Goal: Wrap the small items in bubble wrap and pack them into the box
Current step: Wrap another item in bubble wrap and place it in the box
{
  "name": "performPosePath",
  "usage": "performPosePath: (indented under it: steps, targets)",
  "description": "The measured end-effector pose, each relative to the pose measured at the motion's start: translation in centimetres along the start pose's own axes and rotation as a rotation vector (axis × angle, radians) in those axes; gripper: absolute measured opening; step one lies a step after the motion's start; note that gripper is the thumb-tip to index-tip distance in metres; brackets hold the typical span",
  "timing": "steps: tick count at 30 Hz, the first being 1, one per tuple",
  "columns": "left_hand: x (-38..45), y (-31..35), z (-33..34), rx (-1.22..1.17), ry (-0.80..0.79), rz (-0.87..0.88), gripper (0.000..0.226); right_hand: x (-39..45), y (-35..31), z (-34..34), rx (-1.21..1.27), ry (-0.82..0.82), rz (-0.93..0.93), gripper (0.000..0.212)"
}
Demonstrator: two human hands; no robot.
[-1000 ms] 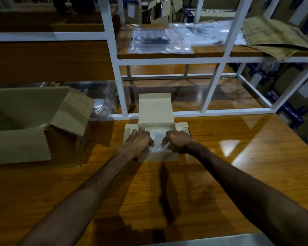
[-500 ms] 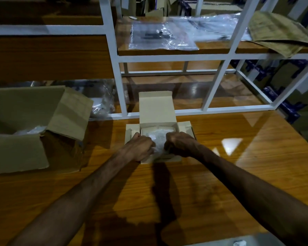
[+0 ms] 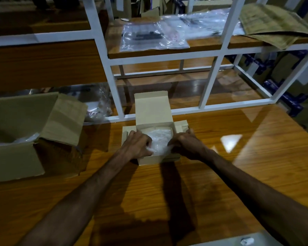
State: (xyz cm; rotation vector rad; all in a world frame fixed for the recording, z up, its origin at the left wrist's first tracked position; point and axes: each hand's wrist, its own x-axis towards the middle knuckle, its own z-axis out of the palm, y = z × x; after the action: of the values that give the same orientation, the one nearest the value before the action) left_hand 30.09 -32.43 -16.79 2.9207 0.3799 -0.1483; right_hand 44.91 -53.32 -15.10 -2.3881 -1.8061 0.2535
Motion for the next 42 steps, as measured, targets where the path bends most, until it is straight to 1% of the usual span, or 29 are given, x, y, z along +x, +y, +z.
performPosePath:
  steps: [3,5,7,8,11,13,15,17,18,20,22,25,26,29,30,33,36,38,40,42]
  targets:
    - [-0.2,1.0,0.0,0.058,0.042,-0.021,0.026,-0.2,0.4,0.0,0.121,0.009,-0.05,0.017]
    - [-0.5,1.6,-0.1,0.112,0.053,-0.062,0.03,-0.1,0.6,-0.3,0.149,-0.02,-0.041,0.012]
    - [-0.8,2.0,-0.2,0.149,0.074,-0.118,0.034,-0.1,0.6,-0.3,0.081,-0.046,-0.042,0.012]
    - [-1.0,2.2,-0.2,0.151,0.079,-0.144,0.033,-0.2,0.5,-0.2,0.033,-0.047,-0.046,0.016]
    - [-1.6,2.3,-0.2,0.068,0.073,-0.162,0.022,0.0,0.0,-0.3,-0.059,-0.091,-0.046,0.024]
    - [-2.2,2.4,-0.4,0.023,0.102,-0.127,0.019,0.7,-0.3,-0.8,-0.061,-0.129,-0.028,0.02]
    - [-3.0,2.4,-0.3,-0.006,0.167,-0.073,0.024,1.4,-0.5,-1.3,-0.012,-0.161,0.009,0.015]
    - [-4.1,2.6,-0.1,-0.008,0.217,0.004,0.018,1.8,-0.3,-1.3,-0.008,-0.163,0.028,0.011]
    - [-4.6,2.6,0.3,0.004,0.221,0.044,0.014,1.9,-0.2,-1.2,-0.026,-0.152,0.033,0.012]
    - [-5.5,2.8,1.0,-0.002,0.197,0.075,0.017,1.9,-0.2,-1.1,-0.065,-0.137,0.025,0.015]
    - [-6.0,3.4,1.4,-0.053,0.136,0.05,0.024,1.8,-0.4,-1.1,-0.149,-0.109,0.006,0.014]
    - [-6.0,4.6,1.4,-0.085,0.081,0.04,0.024,1.7,-0.5,-1.4,-0.274,-0.121,0.004,0.012]
    - [-6.0,4.8,1.6,-0.086,0.083,0.033,0.023,1.7,-0.6,-1.4,-0.305,-0.129,0.01,0.015]
    - [-5.9,4.7,1.6,-0.078,0.081,0.003,0.018,1.6,-1.1,-1.6,-0.384,-0.124,0.036,0.033]
    - [-6.0,4.8,1.6,-0.074,0.074,-0.004,0.016,1.5,-1.3,-1.6,-0.395,-0.109,0.039,0.034]
    - [-6.6,5.2,1.9,-0.052,0.074,-0.01,0.015,1.0,-1.7,-1.1,-0.415,-0.079,0.012,0.032]
    - [-7.2,5.9,2.0,-0.063,0.123,-0.012,0.017,0.7,-1.8,-0.7,-0.42,-0.03,-0.026,0.026]
    - [-7.1,6.2,1.9,-0.053,0.136,-0.022,0.02,0.5,-1.6,-1.0,-0.375,-0.039,-0.047,0.018]
    - [-7.2,6.4,1.6,-0.053,0.115,-0.036,0.028,0.2,-1.2,-1.5,-0.302,-0.055,-0.058,0.012]
    - [-7.3,6.4,1.5,-0.057,0.118,-0.022,0.038,-0.1,-0.9,-2.0,-0.284,-0.088,-0.077,0.024]
